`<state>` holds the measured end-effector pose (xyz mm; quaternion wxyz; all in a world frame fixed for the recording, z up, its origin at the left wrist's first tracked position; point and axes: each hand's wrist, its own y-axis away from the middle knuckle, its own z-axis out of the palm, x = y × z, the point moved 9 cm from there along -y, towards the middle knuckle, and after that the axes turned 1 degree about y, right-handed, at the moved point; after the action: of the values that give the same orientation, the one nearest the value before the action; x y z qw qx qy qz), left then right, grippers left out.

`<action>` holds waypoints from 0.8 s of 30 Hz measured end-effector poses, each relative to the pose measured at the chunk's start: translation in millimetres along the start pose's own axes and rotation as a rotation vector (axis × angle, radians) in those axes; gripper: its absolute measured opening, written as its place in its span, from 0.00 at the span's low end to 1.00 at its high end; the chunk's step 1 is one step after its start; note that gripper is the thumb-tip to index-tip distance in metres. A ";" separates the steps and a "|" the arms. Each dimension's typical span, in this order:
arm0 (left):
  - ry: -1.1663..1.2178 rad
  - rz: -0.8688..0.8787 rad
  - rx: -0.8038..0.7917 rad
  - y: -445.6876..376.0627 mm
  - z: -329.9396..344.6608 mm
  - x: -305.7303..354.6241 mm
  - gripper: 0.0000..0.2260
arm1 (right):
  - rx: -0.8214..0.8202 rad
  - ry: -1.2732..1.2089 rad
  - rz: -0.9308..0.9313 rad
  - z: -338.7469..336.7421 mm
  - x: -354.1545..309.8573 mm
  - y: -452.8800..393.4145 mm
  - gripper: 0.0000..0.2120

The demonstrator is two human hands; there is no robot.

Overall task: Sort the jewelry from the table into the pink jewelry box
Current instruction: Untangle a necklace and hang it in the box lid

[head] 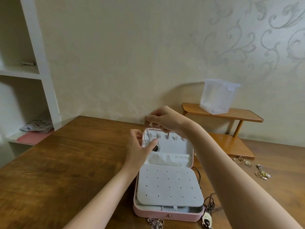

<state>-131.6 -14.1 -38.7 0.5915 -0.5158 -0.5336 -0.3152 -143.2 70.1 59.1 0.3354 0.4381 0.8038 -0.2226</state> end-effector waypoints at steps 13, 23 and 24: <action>0.019 -0.007 -0.170 -5.9 8.2 -2.7 0.16 | 0.395 0.190 -0.055 -94.4 -38.6 16.6 0.15; -0.499 0.313 -0.352 9.9 20.9 17.0 0.04 | 0.321 0.198 -0.014 -89.7 -37.4 18.6 0.14; -0.522 0.333 -0.381 13.0 21.7 16.8 0.04 | 0.306 0.201 0.002 -86.5 -32.8 17.4 0.14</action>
<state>-122.3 12.9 -28.3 0.3721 -0.7595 -0.5071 -0.1662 -145.3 117.3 140.5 0.1827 0.5048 0.7896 -0.2971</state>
